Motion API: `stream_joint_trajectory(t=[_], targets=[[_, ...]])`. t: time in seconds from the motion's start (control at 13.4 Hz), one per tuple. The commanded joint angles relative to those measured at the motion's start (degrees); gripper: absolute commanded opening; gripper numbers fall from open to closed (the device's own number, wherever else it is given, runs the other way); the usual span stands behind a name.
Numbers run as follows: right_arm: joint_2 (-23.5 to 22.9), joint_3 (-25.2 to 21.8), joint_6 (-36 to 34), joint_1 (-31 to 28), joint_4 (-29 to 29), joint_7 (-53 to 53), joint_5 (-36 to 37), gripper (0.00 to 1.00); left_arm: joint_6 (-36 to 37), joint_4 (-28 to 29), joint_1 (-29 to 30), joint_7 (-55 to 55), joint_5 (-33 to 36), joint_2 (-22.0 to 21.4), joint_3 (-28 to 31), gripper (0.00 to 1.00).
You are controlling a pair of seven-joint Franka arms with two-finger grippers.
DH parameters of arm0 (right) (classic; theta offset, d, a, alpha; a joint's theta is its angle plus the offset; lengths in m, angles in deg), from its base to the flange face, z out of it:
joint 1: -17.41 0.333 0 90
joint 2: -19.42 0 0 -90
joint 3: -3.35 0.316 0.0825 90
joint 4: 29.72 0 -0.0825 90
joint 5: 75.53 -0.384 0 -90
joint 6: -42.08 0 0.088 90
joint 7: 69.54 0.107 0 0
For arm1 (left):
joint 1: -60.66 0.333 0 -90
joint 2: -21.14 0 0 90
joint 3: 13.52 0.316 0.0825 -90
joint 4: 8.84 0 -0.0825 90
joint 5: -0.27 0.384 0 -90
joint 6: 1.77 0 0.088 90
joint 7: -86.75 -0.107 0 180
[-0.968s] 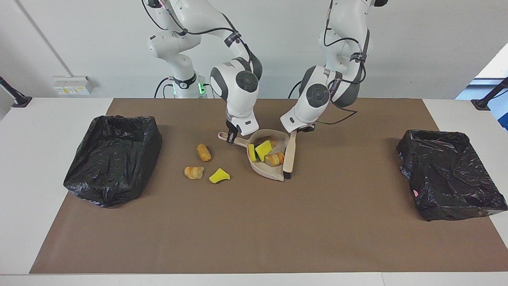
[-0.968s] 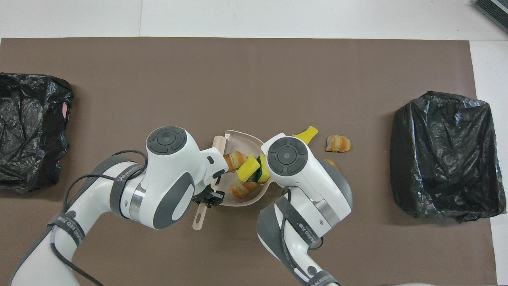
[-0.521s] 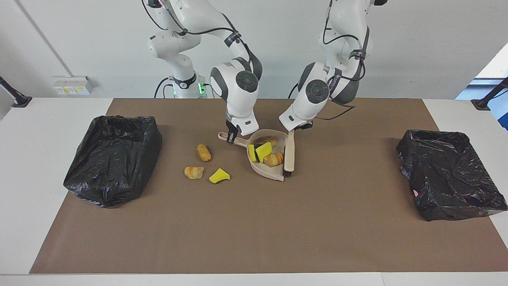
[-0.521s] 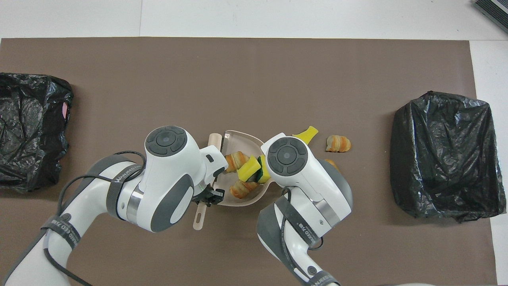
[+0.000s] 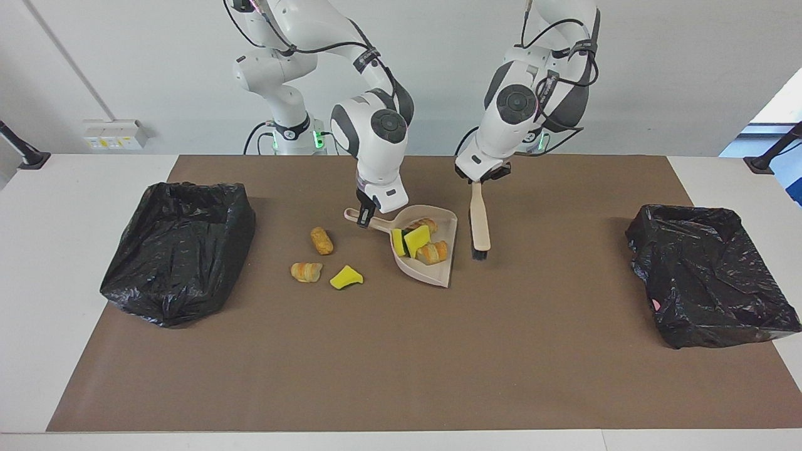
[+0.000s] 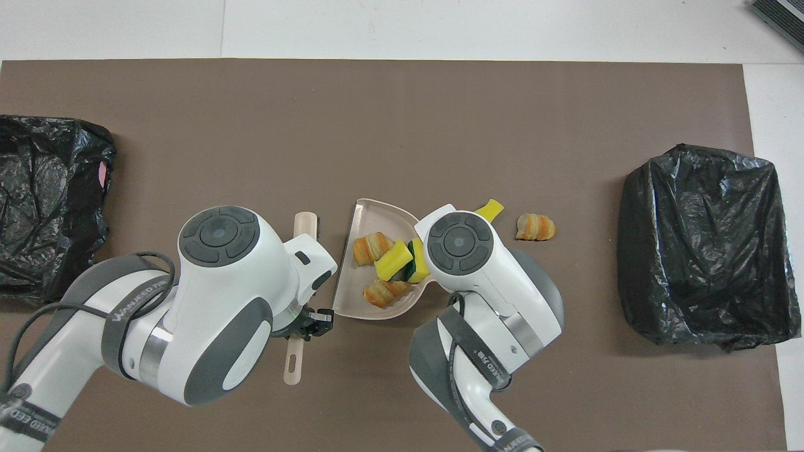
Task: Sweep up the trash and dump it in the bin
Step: 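Sweep the gathered pieces into the dustpan with the left gripper, then lift the dustpan with the right gripper and carry it over the black bag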
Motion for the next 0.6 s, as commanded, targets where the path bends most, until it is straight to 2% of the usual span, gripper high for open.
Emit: stream_joint_trajectory(t=[0.0, 0.3, 0.52], targets=[[4.08, 0.35, -1.40, -3.71, 0.19, 0.08, -1.19, 0.00, -1.07, 6.96, -1.34, 5.53, 1.00, -6.40, -0.68, 0.00], [7.16, 0.35, -4.99, -8.72, 2.03, -3.79, -1.19, 0.00, -6.33, 16.80, -1.70, 9.30, 0.47, -13.60, -5.33, 0.00], [9.18, 0.08, -9.91, -12.67, 4.67, -8.43, -1.19, 0.00, -10.38, 20.42, -2.05, 14.76, -1.89, -14.50, -10.69, 0.00]])
